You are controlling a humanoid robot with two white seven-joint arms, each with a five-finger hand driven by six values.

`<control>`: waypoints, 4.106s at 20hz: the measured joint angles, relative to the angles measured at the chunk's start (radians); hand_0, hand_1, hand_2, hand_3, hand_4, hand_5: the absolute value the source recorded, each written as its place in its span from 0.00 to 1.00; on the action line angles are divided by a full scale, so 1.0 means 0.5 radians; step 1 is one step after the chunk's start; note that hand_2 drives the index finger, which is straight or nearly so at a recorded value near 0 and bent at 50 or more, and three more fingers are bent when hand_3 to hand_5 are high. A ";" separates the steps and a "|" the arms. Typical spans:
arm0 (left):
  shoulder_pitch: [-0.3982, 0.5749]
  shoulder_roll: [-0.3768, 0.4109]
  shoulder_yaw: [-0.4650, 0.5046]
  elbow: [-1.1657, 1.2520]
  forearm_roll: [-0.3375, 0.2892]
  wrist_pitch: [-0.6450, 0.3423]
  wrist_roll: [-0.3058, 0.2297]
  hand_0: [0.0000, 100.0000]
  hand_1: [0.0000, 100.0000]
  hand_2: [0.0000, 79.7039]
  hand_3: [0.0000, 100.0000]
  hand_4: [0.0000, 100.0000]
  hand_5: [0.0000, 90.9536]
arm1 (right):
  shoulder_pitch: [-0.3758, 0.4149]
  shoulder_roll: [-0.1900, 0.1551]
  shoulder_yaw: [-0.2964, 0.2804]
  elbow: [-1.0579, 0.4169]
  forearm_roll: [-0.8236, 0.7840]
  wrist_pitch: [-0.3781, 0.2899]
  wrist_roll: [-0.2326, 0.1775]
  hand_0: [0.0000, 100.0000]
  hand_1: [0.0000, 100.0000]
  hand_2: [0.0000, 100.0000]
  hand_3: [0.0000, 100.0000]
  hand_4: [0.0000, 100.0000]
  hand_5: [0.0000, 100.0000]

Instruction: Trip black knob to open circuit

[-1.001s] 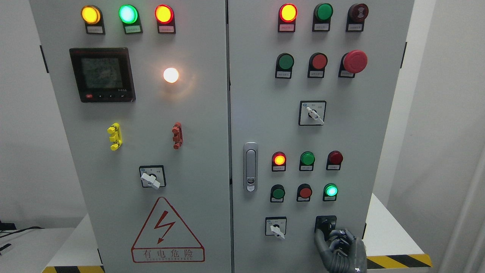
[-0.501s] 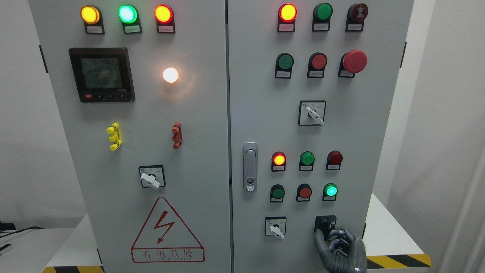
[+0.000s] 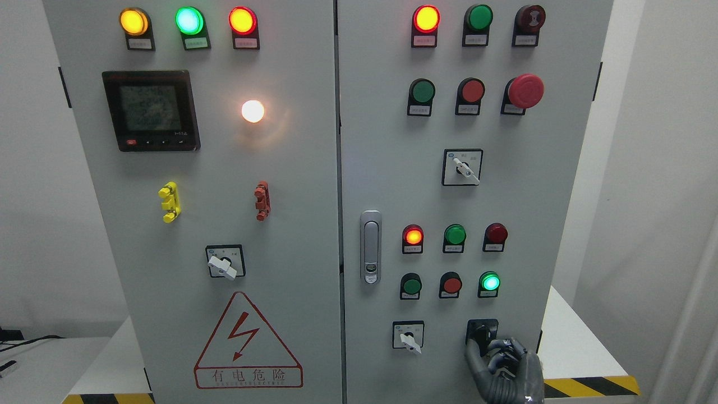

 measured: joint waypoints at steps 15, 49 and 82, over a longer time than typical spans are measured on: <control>0.000 0.000 0.000 0.000 0.000 0.000 0.000 0.12 0.39 0.00 0.00 0.00 0.00 | 0.002 0.001 -0.002 0.007 0.111 -0.005 0.022 0.34 0.82 0.61 0.92 0.88 0.97; 0.000 0.000 0.000 -0.001 0.000 0.000 0.000 0.12 0.39 0.00 0.00 0.00 0.00 | 0.007 0.003 -0.018 0.016 0.197 0.011 0.046 0.34 0.81 0.57 0.89 0.87 0.96; 0.000 0.000 0.000 -0.001 0.000 0.000 0.000 0.12 0.39 0.00 0.00 0.00 0.00 | 0.008 0.003 -0.028 0.018 0.207 0.027 0.034 0.32 0.80 0.54 0.87 0.85 0.95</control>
